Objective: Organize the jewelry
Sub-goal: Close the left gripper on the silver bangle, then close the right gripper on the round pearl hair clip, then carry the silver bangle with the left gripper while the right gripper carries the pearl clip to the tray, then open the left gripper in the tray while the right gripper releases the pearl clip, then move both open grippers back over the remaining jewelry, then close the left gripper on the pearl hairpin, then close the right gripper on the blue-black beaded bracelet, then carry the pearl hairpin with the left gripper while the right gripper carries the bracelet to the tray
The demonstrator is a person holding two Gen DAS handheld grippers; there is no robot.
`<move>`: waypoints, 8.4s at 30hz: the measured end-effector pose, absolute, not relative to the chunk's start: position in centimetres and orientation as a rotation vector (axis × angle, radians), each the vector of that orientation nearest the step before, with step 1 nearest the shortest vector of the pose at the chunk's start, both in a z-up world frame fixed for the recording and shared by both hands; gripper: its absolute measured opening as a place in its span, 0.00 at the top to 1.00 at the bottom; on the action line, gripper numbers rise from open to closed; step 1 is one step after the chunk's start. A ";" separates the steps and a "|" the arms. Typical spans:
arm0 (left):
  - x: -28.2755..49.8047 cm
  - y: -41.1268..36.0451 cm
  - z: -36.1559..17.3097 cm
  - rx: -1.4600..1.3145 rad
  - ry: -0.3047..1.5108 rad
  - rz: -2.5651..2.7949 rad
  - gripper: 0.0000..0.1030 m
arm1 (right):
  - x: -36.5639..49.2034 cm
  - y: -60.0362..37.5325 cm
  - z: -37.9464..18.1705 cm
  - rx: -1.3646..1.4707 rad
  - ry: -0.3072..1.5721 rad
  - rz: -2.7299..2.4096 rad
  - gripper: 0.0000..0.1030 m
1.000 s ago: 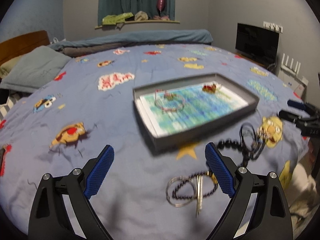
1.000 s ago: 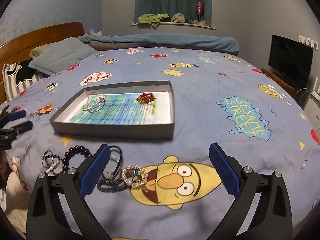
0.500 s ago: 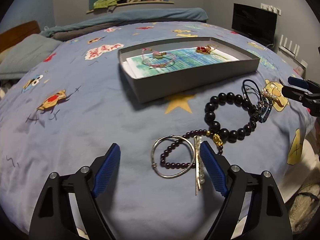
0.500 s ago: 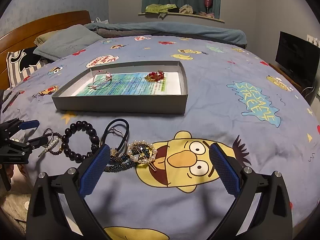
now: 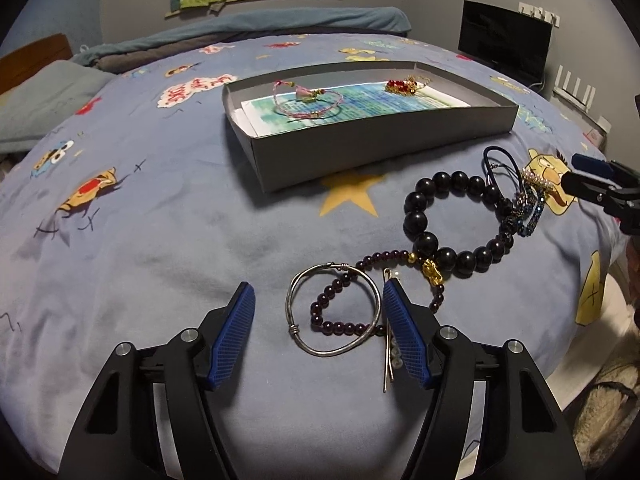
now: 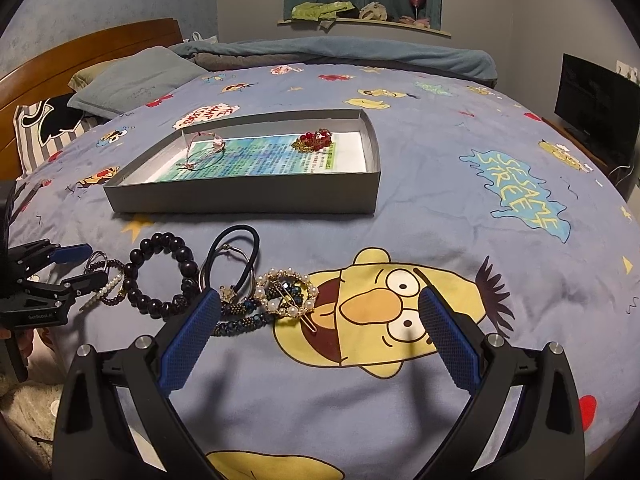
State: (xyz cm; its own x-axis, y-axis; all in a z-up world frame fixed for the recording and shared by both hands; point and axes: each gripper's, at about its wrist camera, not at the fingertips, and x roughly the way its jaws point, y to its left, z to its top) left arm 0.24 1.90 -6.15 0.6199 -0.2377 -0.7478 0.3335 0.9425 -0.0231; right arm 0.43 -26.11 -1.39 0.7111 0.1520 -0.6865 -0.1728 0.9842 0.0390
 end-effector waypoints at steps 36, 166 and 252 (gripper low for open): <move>-0.2 2.6 -3.3 0.128 0.795 -0.360 0.53 | 2.3 -25.5 -1.9 -0.024 0.788 0.232 0.61; 3.8 2.6 3.1 0.044 0.697 -0.282 0.08 | 2.8 -25.9 4.4 -0.057 0.601 0.203 0.05; -2.9 2.1 -2.9 0.105 0.805 -0.419 0.92 | 1.0 -25.7 2.9 0.005 0.720 0.266 0.93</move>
State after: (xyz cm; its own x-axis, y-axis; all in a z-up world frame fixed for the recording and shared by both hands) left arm -2.86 2.08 -2.88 0.6161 -0.3241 -0.7179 0.4027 0.9129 -0.0666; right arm 1.00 -25.74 2.93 0.7197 0.2425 -0.6506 -0.2390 0.9663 0.0958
